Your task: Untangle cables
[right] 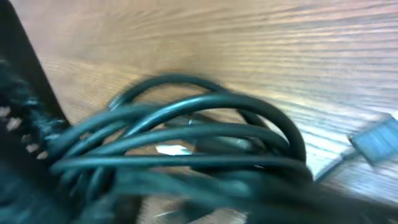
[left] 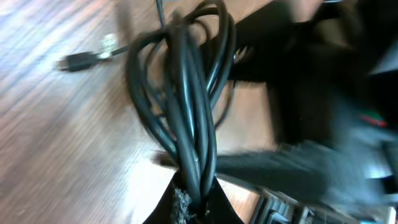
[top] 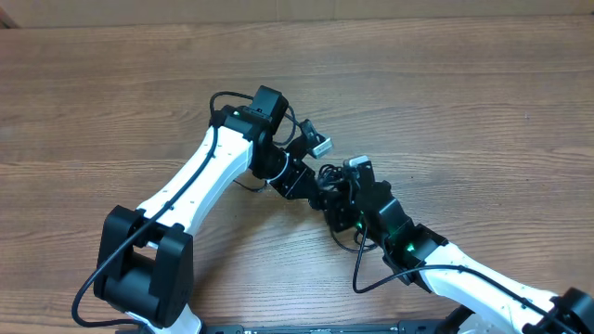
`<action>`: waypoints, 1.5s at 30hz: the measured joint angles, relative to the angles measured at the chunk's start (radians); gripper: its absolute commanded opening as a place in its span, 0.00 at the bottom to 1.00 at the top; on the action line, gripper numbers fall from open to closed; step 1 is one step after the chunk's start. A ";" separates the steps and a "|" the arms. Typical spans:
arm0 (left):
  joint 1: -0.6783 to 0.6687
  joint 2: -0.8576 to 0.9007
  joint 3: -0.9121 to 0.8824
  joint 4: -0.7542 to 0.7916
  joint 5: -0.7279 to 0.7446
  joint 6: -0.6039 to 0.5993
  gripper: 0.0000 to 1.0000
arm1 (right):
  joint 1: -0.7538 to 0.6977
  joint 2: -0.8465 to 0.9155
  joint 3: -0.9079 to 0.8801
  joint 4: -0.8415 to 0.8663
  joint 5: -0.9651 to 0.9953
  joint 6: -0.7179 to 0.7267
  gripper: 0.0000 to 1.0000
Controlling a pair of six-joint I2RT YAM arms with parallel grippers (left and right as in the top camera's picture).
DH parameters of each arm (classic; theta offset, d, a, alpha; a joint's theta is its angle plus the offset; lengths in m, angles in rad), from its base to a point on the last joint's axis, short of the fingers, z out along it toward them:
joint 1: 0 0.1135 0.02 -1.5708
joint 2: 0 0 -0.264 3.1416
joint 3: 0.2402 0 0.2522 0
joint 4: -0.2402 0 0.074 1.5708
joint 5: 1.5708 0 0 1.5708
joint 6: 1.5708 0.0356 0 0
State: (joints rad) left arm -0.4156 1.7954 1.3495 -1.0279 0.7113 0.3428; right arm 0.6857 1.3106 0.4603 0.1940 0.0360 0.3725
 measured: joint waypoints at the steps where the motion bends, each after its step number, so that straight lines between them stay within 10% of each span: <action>1: 0.015 0.002 -0.001 0.004 -0.011 -0.013 0.04 | -0.006 -0.008 0.000 0.000 0.004 0.002 1.00; 14: 0.180 0.003 -0.001 0.102 -0.120 -0.345 0.04 | -0.011 -0.183 -0.001 -0.147 0.035 0.019 1.00; 32: 0.186 0.003 -0.001 -0.106 -0.008 0.051 0.04 | -0.018 -0.182 -0.001 -0.145 0.093 -0.171 1.00; 45: 0.186 0.003 -0.001 -0.249 0.029 0.273 0.06 | -0.074 -0.182 -0.001 -0.132 -0.227 -0.301 1.00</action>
State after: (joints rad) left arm -0.2295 1.7985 1.3483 -1.2770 0.7406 0.6159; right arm 0.6113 1.1286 0.4591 0.0620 -0.1909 0.0711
